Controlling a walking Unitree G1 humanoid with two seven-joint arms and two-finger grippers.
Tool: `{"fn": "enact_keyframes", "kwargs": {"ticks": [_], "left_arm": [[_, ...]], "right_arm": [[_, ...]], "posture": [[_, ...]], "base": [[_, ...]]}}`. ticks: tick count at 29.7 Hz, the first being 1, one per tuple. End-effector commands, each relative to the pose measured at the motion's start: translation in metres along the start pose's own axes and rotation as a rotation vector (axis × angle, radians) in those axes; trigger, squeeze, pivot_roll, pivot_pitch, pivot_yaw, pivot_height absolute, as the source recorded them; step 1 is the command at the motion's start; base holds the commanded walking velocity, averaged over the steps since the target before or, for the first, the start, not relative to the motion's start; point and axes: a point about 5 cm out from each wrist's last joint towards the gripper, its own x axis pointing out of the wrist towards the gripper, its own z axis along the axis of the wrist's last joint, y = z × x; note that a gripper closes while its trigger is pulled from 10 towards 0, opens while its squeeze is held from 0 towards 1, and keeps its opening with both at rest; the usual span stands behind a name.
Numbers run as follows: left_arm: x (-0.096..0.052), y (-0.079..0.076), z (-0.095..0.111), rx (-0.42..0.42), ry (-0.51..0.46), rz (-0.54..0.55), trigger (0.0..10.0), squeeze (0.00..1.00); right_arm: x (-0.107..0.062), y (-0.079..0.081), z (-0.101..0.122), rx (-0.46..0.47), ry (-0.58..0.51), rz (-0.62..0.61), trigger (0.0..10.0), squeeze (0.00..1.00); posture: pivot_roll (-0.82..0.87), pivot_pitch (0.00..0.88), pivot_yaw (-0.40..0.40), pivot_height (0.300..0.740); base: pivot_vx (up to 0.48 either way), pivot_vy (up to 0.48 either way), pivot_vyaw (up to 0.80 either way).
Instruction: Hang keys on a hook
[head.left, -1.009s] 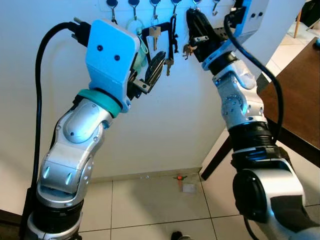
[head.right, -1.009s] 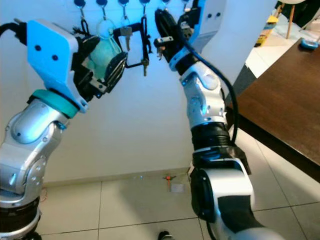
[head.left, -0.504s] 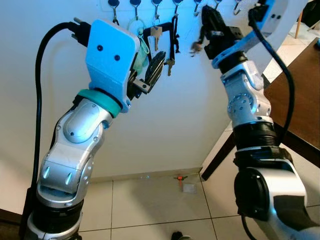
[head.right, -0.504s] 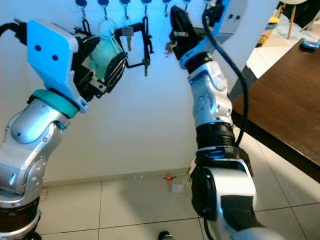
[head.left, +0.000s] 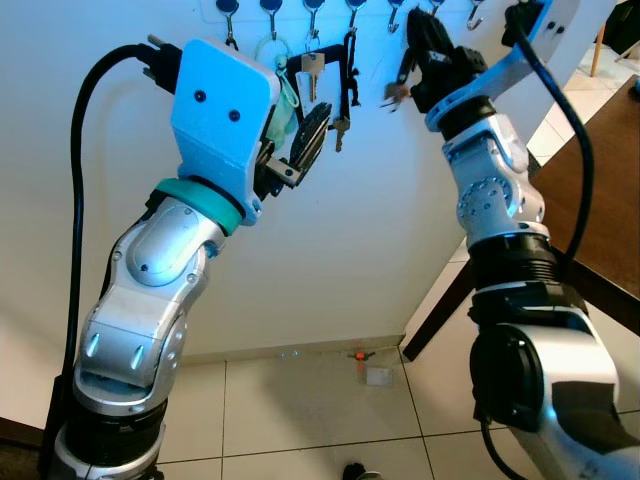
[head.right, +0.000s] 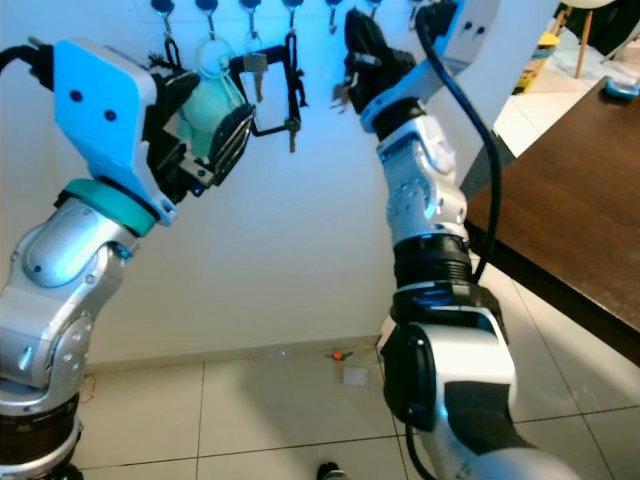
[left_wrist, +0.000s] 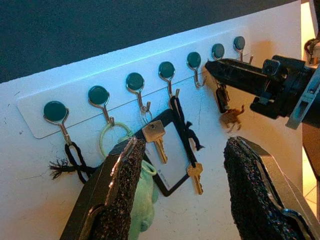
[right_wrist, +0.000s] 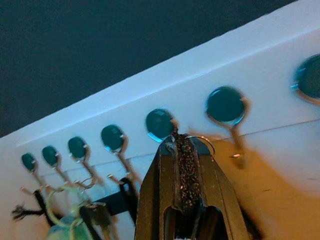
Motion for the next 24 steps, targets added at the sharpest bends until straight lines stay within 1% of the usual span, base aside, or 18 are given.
{"fn": "enact_keyframes", "kwargs": {"ticks": [1,3,4,5,6,7,8,10,11,13,15,17,18,19,20,22,23,24], "left_arm": [[-0.001,-0.001,0.003,0.004,-0.008,-0.003,10.0,0.0],[-0.001,-0.001,0.003,0.003,-0.008,-0.002,10.0,0.0],[-0.001,-0.001,0.003,0.004,-0.007,-0.002,10.0,0.0],[-0.001,-0.001,0.003,0.004,-0.007,-0.002,10.0,0.0],[-0.001,-0.001,0.003,0.003,-0.007,0.0,10.0,0.0],[-0.001,-0.001,0.003,0.003,-0.007,0.0,10.0,0.0],[-0.001,-0.001,0.003,0.003,-0.006,0.001,10.0,0.0],[-0.001,-0.001,0.003,0.003,-0.006,0.001,10.0,0.0],[-0.001,-0.001,0.002,0.002,-0.006,0.001,10.0,0.0],[-0.001,-0.001,0.002,0.002,-0.006,0.001,10.0,0.0],[-0.001,-0.002,0.002,-0.003,-0.004,-0.001,10.0,0.0],[-0.001,-0.002,0.002,-0.003,-0.004,-0.001,10.0,0.0],[-0.001,-0.002,0.001,-0.008,-0.004,-0.004,10.0,0.0],[-0.001,-0.003,0.0,-0.012,-0.001,-0.007,10.0,0.0],[-0.001,-0.003,0.0,-0.012,-0.001,-0.007,10.0,0.0],[-0.001,-0.004,-0.001,-0.018,0.002,-0.011,10.0,0.0],[-0.001,-0.004,-0.001,-0.018,0.002,-0.011,10.0,0.0],[-0.001,-0.005,-0.002,-0.019,0.005,-0.013,10.0,0.0]], "right_arm": [[0.004,0.008,0.001,-0.009,0.008,0.049,10.0,0.0],[0.004,0.01,0.002,-0.027,0.003,0.072,10.0,0.0],[0.003,0.013,0.005,-0.058,-0.012,0.092,10.0,0.0],[0.003,0.013,0.005,-0.058,-0.012,0.092,10.0,0.0],[0.001,0.014,0.007,-0.087,-0.033,0.102,10.0,0.0],[0.001,0.014,0.007,-0.087,-0.033,0.102,10.0,0.0],[-0.003,0.015,0.01,-0.129,-0.049,0.106,10.0,0.0],[-0.003,0.015,0.01,-0.129,-0.049,0.106,10.0,0.0],[-0.009,0.017,0.012,-0.182,-0.056,0.117,10.0,0.0],[-0.009,0.017,0.012,-0.182,-0.056,0.117,10.0,0.0],[-0.025,0.015,0.021,-0.277,-0.063,0.119,10.0,0.0],[-0.025,0.015,0.021,-0.277,-0.063,0.119,10.0,0.0],[-0.034,0.012,0.024,-0.309,-0.055,0.109,10.0,0.0],[-0.042,0.009,0.022,-0.339,-0.028,0.098,10.0,0.0],[-0.042,0.009,0.022,-0.339,-0.028,0.098,10.0,0.0],[-0.053,0.005,0.014,-0.363,0.023,0.092,10.0,0.0],[-0.053,0.005,0.014,-0.363,0.023,0.092,10.0,0.0],[-0.059,0.006,0.006,-0.378,0.07,0.112,10.0,0.0]], "posture": [[0.03,0.136,0.085,0.74],[0.03,0.136,0.085,0.74],[0.03,0.136,0.085,0.74],[0.03,0.136,0.085,0.74],[0.03,0.138,0.078,0.74],[0.03,0.138,0.078,0.74],[0.03,0.14,0.079,0.74],[0.03,0.14,0.079,0.74],[0.03,0.14,0.079,0.74],[0.03,0.14,0.079,0.74],[0.01,0.144,0.081,0.74],[0.01,0.144,0.081,0.74],[0.01,0.144,0.081,0.74],[0.0,0.152,0.086,0.74],[0.0,0.152,0.086,0.74],[0.0,0.152,0.086,0.74],[0.0,0.152,0.086,0.74],[-0.01,0.155,0.085,0.74]], "base": [[0.0,0.0,0.0],[0.0,0.0,0.0],[0.0,0.0,0.0],[0.0,0.0,0.0],[0.0,0.0,0.0],[0.0,0.0,0.0],[0.0,0.0,0.0],[0.0,0.0,0.0],[0.0,0.0,0.0],[0.0,0.0,0.0],[0.0,0.0,0.0],[0.0,0.0,0.0],[0.0,0.0,0.0],[0.0,0.0,0.0],[0.0,0.0,0.0],[0.0,0.0,0.0],[0.0,0.0,0.0],[0.0,0.0,0.0]]}}
